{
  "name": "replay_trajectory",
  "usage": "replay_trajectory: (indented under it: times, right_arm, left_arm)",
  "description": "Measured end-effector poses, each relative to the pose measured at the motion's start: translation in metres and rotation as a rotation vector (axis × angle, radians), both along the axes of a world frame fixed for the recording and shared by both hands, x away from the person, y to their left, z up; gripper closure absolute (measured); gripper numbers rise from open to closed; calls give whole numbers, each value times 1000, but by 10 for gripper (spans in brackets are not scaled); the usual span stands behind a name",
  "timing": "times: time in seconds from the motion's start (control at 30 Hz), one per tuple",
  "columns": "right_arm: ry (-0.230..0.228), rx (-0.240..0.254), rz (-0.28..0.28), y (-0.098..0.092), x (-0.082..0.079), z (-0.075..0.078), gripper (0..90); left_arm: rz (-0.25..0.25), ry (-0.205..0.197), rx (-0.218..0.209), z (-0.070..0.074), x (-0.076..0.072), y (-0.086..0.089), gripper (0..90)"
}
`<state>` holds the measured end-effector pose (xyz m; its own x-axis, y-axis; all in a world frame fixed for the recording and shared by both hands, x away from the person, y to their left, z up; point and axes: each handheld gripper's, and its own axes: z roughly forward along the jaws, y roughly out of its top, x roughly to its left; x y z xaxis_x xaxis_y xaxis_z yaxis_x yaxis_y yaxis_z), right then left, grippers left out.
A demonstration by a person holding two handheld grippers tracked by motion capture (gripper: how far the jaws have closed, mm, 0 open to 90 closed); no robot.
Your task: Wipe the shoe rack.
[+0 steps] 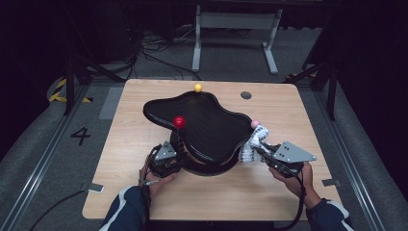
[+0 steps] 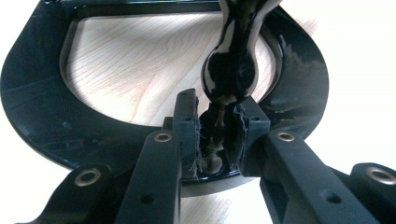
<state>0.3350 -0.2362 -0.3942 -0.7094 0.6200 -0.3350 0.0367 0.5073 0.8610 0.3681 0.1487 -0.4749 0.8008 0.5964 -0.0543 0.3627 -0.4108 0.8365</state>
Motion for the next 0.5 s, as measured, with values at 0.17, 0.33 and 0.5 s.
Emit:
replay_trajectory:
  times: [0.17, 0.33, 0.5]
  right_arm:
    - [-28, -36, 38, 14, -1, 3, 813]
    - [-39, -34, 68, 21, -3, 7, 813]
    - [-62, -22, 106, 27, -9, 12, 811]
  left_arm:
    - [-1, 8, -8, -1, 0, -1, 746]
    - [-5, -3, -15, -2, 0, -1, 746]
    - [-5, -2, -6, -2, -1, -1, 746]
